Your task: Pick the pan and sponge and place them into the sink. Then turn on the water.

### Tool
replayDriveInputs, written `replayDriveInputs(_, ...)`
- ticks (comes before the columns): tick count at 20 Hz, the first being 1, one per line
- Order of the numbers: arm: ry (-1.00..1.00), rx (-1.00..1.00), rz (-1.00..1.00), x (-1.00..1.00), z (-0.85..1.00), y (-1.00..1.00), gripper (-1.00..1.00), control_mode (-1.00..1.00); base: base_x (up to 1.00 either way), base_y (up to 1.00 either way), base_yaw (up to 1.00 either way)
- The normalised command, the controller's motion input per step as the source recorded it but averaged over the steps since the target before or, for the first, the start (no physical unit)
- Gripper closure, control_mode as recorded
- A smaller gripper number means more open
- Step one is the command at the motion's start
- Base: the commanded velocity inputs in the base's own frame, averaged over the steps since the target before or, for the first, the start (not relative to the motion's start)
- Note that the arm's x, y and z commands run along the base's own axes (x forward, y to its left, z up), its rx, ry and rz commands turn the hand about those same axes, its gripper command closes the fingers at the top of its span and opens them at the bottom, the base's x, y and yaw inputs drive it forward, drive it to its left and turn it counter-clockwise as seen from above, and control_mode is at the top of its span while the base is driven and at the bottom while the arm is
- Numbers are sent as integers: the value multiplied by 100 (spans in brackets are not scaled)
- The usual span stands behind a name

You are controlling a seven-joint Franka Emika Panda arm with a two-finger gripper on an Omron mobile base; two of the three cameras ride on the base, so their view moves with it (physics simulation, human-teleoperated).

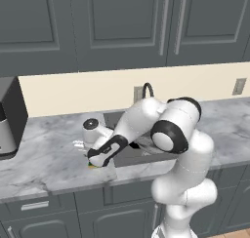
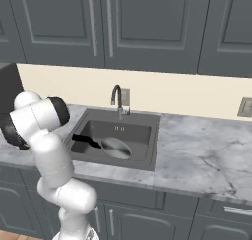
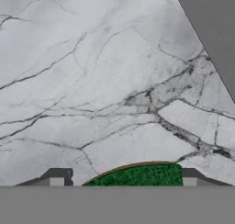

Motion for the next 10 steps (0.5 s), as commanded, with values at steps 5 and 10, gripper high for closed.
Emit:
replayDriveInputs(5,0,-6,0,-32,-62,11,100,-100,0,0,0)
replayDriveInputs(10,-4,-2,0,-31,-19,-6,100,-100,0,0,0)
